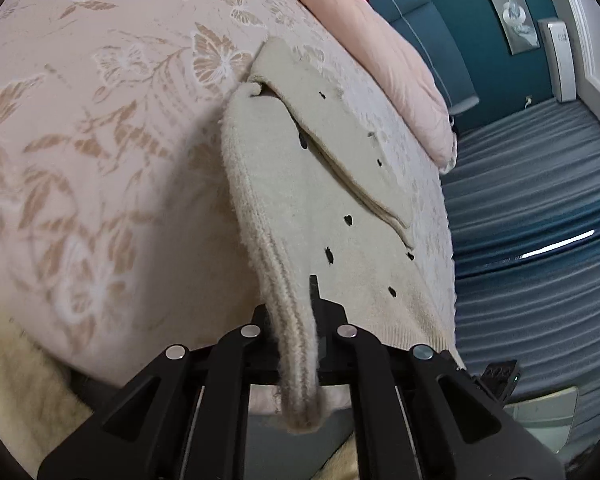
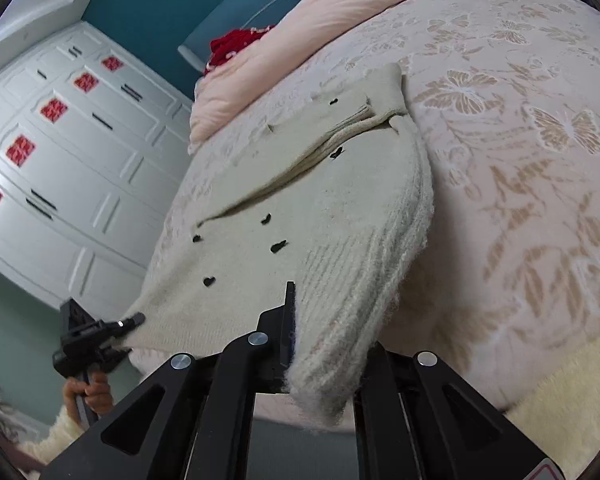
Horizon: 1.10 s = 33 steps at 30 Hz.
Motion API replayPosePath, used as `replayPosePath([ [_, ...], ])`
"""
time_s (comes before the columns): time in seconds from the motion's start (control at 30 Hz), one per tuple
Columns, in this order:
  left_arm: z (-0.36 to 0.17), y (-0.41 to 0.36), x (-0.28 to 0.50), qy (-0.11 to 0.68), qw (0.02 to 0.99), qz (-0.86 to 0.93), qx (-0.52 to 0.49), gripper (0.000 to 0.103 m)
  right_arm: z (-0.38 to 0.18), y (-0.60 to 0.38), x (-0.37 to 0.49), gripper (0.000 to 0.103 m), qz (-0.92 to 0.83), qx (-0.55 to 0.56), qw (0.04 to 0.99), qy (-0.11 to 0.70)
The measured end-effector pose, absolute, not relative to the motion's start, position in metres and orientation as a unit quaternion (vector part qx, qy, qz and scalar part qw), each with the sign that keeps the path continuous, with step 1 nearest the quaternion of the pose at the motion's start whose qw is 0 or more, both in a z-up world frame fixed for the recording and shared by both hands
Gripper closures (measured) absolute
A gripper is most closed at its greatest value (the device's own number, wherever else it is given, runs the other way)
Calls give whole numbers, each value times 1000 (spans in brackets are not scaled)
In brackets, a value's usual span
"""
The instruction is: Fold small clothes
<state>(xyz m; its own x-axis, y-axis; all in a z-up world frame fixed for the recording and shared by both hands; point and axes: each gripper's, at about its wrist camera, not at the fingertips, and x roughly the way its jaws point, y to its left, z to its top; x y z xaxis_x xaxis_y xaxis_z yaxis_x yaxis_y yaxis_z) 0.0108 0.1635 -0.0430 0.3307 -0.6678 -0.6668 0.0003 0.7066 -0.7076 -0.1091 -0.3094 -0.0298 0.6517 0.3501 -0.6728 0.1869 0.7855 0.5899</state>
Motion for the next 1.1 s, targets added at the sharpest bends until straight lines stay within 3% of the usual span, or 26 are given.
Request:
replayPosePath([
  [0.2,-37,188,-102,628,682,-249,-279,97,-35,-276,-221,96,130,279,779,546],
  [0.3,-14,192,-135,643,664,-263,-276,97,-11,-266,-254,96,176,272,764,559],
  [0.47,46,177,-77,546,734,-303,-266,96,53,-314,-206,96,179,310,841,405],
  [0.57,51,154,-3,489,793,-270,-244,91,44,-360,-143,91,96,365,871,316],
  [0.63,42,142,42,462,819,-232,-250,80,25,-382,-104,73,14,392,873,291],
  [0.67,37,135,58,454,829,-211,-250,57,17,-388,-90,61,-26,398,871,287],
  [0.7,33,130,73,446,840,-195,-241,43,13,-393,-82,59,-60,410,866,280],
  [0.8,32,121,90,437,867,-142,-190,37,16,-391,-89,55,-104,408,871,252],
  [0.83,35,122,88,427,877,-138,-175,30,19,-390,-96,45,-111,396,879,240],
  [0.87,38,123,83,412,886,-137,-163,10,21,-390,-102,32,-121,382,886,235],
  [0.9,38,128,78,397,895,-134,-155,5,21,-389,-104,28,-125,366,891,236],
  [0.97,33,133,77,390,898,-144,-143,5,12,-387,-92,28,-118,336,894,273],
  [1.1,-4,114,116,450,872,-146,-128,5,-15,-391,-57,28,-128,319,886,310],
])
